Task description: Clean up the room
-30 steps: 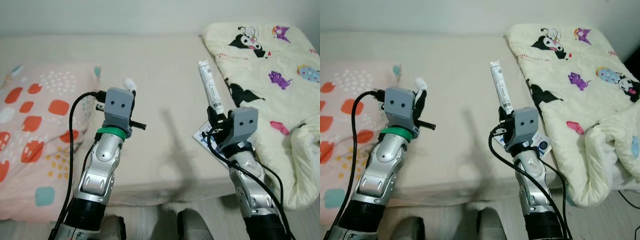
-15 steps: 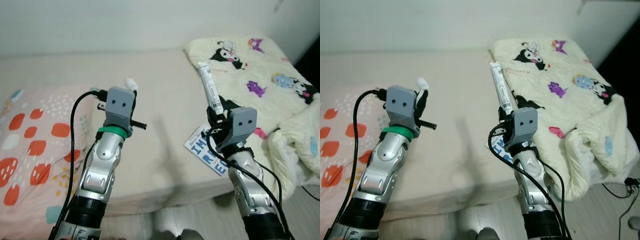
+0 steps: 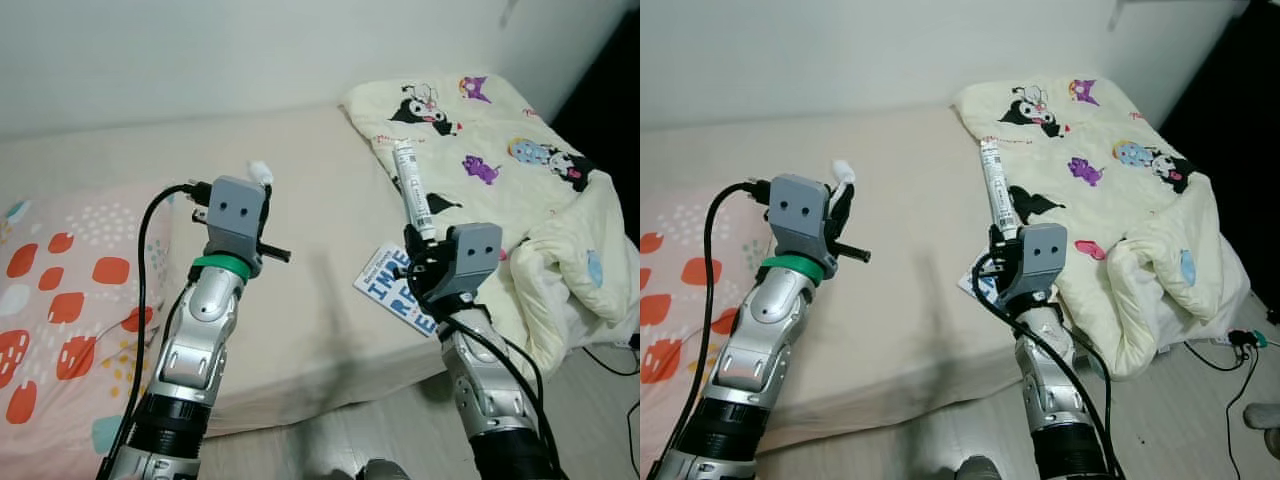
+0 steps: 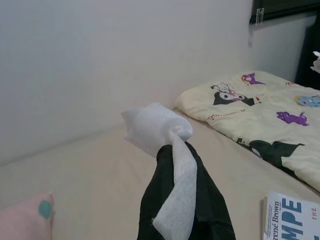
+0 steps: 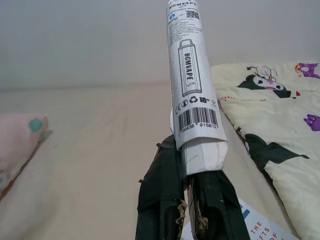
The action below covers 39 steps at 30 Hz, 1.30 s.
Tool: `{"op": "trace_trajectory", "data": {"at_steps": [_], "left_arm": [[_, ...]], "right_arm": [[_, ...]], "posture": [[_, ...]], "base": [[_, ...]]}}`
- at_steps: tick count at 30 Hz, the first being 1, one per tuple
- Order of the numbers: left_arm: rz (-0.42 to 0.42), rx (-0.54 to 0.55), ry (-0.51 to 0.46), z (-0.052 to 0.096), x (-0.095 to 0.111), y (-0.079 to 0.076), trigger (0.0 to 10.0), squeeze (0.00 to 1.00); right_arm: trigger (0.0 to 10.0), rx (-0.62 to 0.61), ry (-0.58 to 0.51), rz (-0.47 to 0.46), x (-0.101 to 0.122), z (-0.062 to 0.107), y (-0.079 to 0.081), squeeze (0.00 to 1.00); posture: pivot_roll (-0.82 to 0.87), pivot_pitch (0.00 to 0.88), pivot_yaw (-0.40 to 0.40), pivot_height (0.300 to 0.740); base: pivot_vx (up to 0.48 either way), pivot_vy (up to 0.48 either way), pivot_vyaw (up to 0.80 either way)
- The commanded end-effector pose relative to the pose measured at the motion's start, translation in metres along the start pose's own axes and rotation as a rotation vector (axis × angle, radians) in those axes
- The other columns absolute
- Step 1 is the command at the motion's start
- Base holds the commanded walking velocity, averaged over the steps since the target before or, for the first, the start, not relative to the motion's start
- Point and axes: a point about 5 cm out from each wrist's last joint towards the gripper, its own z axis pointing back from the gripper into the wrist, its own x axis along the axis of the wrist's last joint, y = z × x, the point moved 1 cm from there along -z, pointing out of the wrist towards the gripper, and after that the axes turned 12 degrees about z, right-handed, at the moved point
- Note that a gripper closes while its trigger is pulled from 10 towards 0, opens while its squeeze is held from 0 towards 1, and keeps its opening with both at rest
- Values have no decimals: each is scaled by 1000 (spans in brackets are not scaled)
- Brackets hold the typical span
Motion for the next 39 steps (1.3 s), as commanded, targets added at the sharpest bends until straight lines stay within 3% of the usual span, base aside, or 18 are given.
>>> {"op": "trace_trajectory", "data": {"at_steps": [1, 14, 39], "left_arm": [[6, -5, 30, 3, -6, 0, 10000, 0], [4, -11, 31, 3, -6, 0, 10000, 0], [1, -11, 32, 4, -7, 0, 10000, 0]], "right_arm": [[10000, -3, 23, -8, -5, 2, 1, 0], [10000, -3, 24, 7, -6, 0, 1, 0], [10000, -2, 28, 14, -7, -2, 3, 0]], "posture": [[5, 0, 9, 740], [6, 0, 12, 740], [11, 0, 14, 740]], "base": [[0, 0, 0], [0, 0, 0], [-342, 0, 0]]}}
